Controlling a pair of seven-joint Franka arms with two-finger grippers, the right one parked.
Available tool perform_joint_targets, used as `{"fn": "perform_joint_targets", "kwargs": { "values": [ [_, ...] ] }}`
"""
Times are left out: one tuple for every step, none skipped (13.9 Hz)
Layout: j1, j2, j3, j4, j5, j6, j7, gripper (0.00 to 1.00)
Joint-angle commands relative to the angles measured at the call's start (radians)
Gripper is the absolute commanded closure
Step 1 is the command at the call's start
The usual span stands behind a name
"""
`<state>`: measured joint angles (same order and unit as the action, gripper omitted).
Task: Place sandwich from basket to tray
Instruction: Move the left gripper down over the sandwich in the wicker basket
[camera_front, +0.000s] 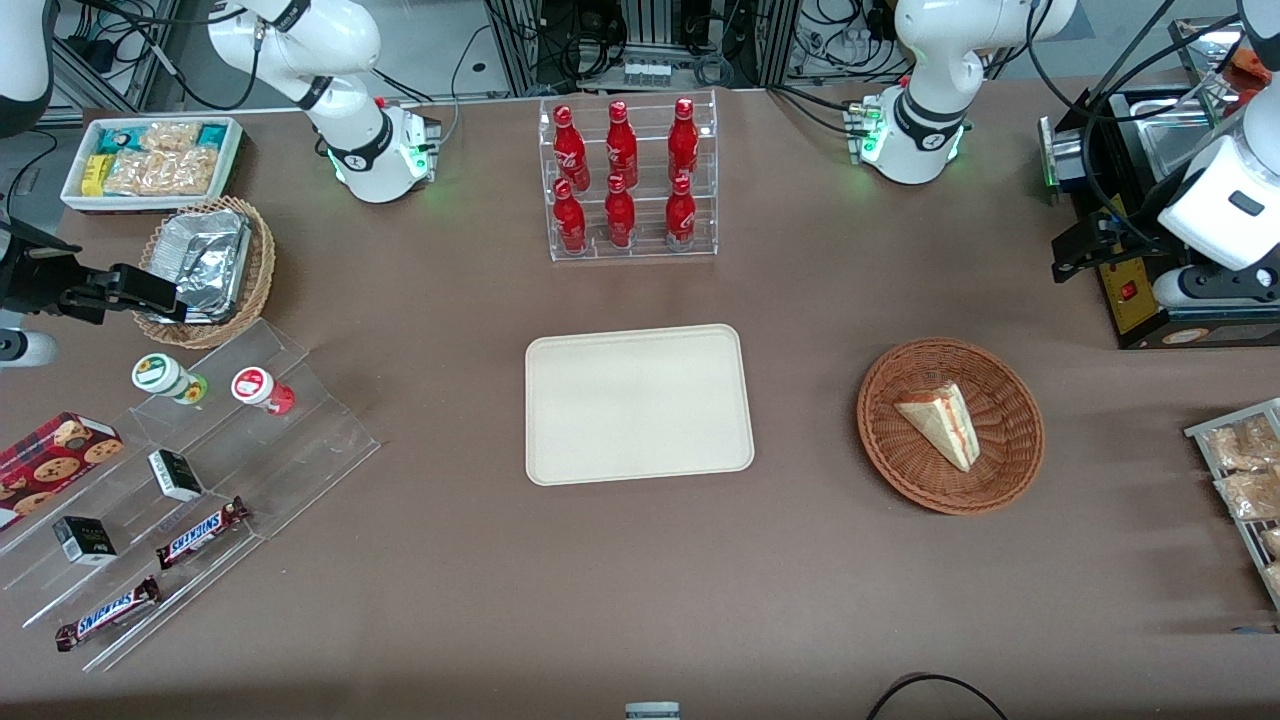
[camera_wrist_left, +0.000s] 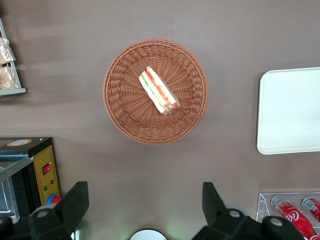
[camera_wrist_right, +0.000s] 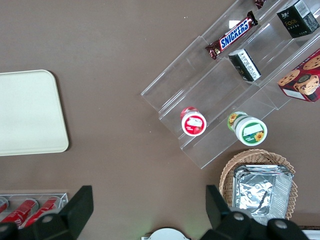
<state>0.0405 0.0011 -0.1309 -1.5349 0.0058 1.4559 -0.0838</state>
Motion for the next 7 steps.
{"fn": "perform_joint_targets", "kwargs": {
  "values": [
    [0.005,-0.024,-0.006,-0.02,0.005,-0.008,-0.002,0.0],
    [0.005,-0.026,-0.006,-0.027,0.005,-0.008,-0.001,0.0],
    [0.005,-0.023,-0.007,-0.028,0.008,-0.005,-0.001,0.0],
    [0.005,-0.018,-0.007,-0.039,0.01,0.007,-0.001,0.0],
    [0.005,-0.026,-0.007,-0.077,0.011,0.042,-0.001,0.0],
    [0.007,-0.048,-0.007,-0.141,0.011,0.097,-0.002,0.0],
    [0.009,-0.077,-0.007,-0.222,0.011,0.168,-0.014,0.0]
  ]
}}
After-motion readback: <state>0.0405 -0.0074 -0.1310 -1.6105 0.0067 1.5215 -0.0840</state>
